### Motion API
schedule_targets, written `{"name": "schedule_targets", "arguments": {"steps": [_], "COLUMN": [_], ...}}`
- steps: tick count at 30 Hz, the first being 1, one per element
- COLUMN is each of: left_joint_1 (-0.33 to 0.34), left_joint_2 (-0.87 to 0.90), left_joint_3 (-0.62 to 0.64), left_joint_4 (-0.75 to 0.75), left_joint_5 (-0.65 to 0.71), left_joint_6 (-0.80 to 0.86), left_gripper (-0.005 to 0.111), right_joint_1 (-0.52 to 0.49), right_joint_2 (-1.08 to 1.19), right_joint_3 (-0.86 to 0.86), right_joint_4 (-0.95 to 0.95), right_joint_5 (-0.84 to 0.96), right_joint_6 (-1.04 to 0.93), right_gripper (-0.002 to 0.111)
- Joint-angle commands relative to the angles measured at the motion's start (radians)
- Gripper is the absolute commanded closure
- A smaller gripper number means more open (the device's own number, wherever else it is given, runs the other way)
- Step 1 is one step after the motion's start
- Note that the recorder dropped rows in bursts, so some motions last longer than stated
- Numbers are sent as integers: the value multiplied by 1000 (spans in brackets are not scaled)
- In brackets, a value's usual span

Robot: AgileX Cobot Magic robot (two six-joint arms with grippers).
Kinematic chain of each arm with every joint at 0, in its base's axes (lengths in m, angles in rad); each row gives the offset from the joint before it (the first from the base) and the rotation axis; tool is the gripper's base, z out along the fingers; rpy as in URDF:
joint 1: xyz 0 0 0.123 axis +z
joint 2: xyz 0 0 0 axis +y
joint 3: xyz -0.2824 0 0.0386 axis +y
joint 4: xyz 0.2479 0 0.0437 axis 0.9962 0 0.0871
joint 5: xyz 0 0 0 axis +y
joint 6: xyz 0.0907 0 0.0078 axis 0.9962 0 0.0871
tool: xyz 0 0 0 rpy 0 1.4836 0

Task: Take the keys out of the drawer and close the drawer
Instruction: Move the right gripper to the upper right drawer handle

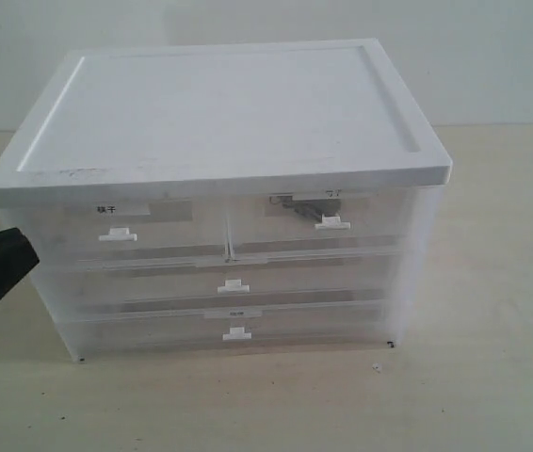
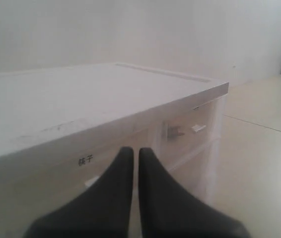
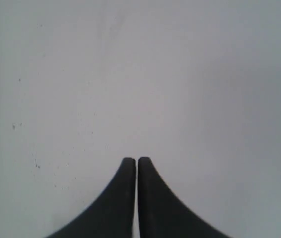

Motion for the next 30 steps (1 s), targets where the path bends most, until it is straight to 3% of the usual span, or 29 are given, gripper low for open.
{"name": "schedule_targets", "arguments": {"steps": [1,4,5,8,14,22,26,30], "left_joint_1": [1,1,1,1,1,1,1,1], "left_joint_2": [150,262,327,427,480,480,480,480], "left_joint_3": [3,3,3,3,3,3,3,-14], "left_joint_4": [-77,-155,-170,-184,-225,-315,-358,-340], "left_joint_5": [-85,-133,-183,-220,-220,-220,-220,-211], "left_joint_6": [136,206,242,291,313,389,408,398], "left_gripper": [102,102,102,102,102,102,102,102], "right_joint_1": [51,103,141,179,249,427,532,596], "right_joint_2": [99,126,126,126,126,126,128,128], "right_joint_3": [-140,-203,-205,-196,-101,-56,-1,82], "right_joint_4": [-227,-482,-624,-677,-806,-844,-844,-844], "right_joint_5": [63,265,405,513,434,-78,-44,176], "right_joint_6": [-8,77,149,259,324,290,257,195], "right_gripper": [108,108,108,108,108,108,108,108]}}
